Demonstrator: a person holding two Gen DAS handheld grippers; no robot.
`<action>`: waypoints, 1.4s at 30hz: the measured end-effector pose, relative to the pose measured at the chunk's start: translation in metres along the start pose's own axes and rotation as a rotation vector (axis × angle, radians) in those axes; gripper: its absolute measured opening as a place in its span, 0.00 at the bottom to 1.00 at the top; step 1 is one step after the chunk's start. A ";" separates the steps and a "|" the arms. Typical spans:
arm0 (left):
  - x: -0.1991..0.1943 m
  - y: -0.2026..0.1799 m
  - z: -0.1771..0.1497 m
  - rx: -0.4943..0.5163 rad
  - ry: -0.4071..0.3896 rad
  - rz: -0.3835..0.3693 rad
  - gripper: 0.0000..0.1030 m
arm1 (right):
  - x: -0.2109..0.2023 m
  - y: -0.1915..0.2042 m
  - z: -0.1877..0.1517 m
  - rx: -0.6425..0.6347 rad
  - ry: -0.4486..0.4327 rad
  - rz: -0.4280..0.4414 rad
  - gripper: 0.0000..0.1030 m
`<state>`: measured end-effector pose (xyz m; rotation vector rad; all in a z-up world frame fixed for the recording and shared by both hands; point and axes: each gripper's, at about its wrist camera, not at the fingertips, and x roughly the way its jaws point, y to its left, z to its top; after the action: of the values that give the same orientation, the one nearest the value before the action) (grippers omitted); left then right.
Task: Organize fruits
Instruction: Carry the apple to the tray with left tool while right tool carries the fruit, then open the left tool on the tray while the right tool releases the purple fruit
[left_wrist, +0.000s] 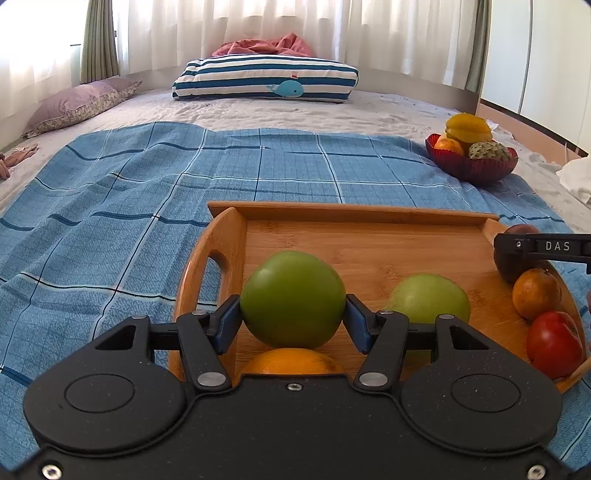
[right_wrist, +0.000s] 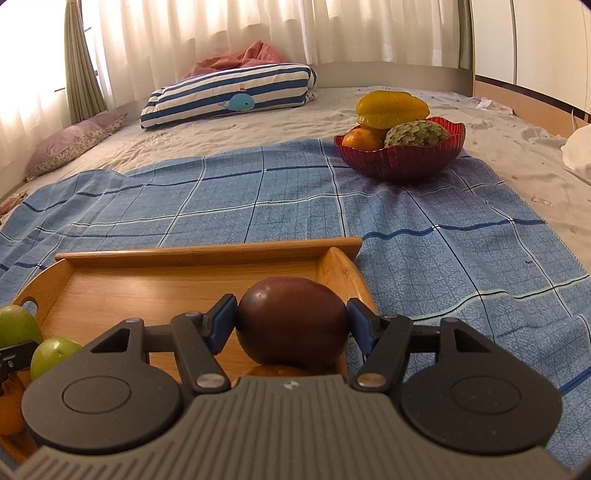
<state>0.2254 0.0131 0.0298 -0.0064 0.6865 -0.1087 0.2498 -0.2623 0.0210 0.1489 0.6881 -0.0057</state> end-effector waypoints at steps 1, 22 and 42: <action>0.001 0.000 -0.001 -0.003 0.002 0.000 0.55 | 0.000 0.000 0.000 0.000 0.000 0.000 0.65; 0.002 -0.001 -0.005 -0.014 -0.003 0.010 0.56 | -0.003 0.000 -0.012 -0.034 -0.008 0.006 0.69; -0.060 -0.004 -0.021 0.012 -0.126 -0.040 0.89 | -0.060 -0.002 -0.024 0.015 -0.151 0.079 0.89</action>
<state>0.1657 0.0160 0.0522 -0.0149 0.5599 -0.1494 0.1882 -0.2634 0.0403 0.1876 0.5314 0.0529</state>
